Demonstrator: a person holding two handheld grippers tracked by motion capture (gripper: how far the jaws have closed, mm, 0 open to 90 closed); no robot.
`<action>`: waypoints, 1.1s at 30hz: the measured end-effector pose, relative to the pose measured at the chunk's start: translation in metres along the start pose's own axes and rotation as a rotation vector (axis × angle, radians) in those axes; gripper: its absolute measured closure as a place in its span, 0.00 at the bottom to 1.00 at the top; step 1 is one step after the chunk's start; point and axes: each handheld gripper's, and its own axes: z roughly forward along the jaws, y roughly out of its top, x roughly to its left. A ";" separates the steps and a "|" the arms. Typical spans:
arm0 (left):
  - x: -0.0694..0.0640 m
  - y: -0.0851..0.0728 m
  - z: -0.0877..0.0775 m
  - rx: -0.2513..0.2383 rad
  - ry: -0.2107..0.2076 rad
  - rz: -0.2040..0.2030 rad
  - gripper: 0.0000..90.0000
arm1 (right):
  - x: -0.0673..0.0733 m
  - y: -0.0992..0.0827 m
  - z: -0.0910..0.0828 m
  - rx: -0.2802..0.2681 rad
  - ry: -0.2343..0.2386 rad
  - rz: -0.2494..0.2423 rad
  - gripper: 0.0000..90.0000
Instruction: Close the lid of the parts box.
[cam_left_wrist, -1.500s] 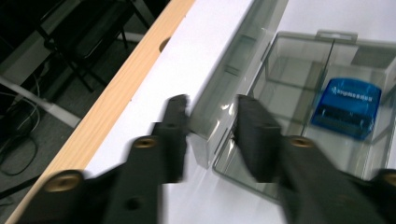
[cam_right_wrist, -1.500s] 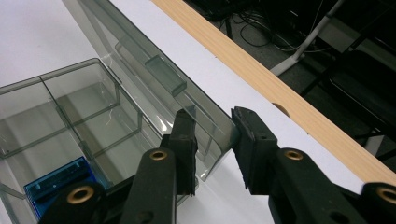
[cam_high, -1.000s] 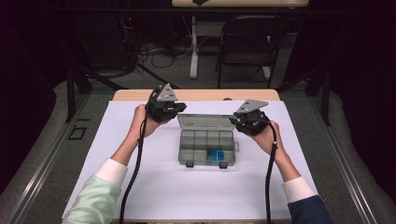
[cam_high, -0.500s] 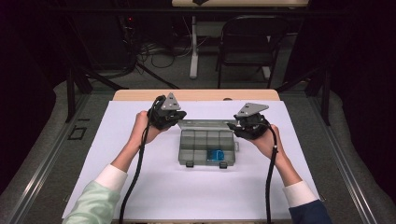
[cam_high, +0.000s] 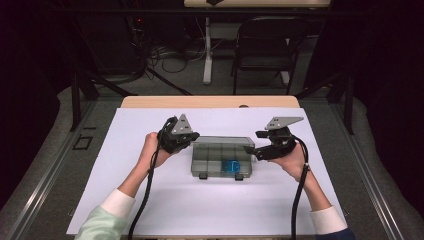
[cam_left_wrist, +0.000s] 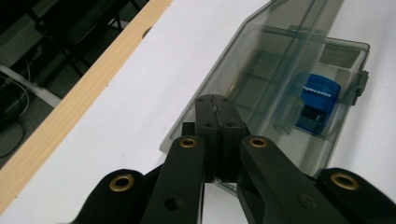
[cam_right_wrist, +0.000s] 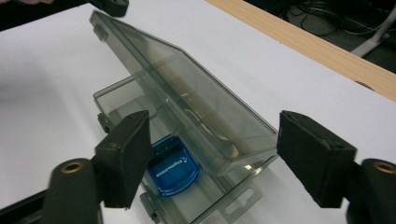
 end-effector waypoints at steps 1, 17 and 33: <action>-0.001 -0.002 0.000 -0.008 -0.006 -0.012 1.00 | 0.001 -0.001 -0.002 -0.011 0.010 -0.001 0.36; -0.020 -0.046 0.011 -0.040 -0.007 -0.094 1.00 | 0.021 -0.033 0.026 0.019 -0.083 -0.072 0.93; -0.024 -0.053 0.020 -0.034 -0.037 -0.108 1.00 | 0.028 -0.047 0.028 0.035 -0.119 -0.105 1.00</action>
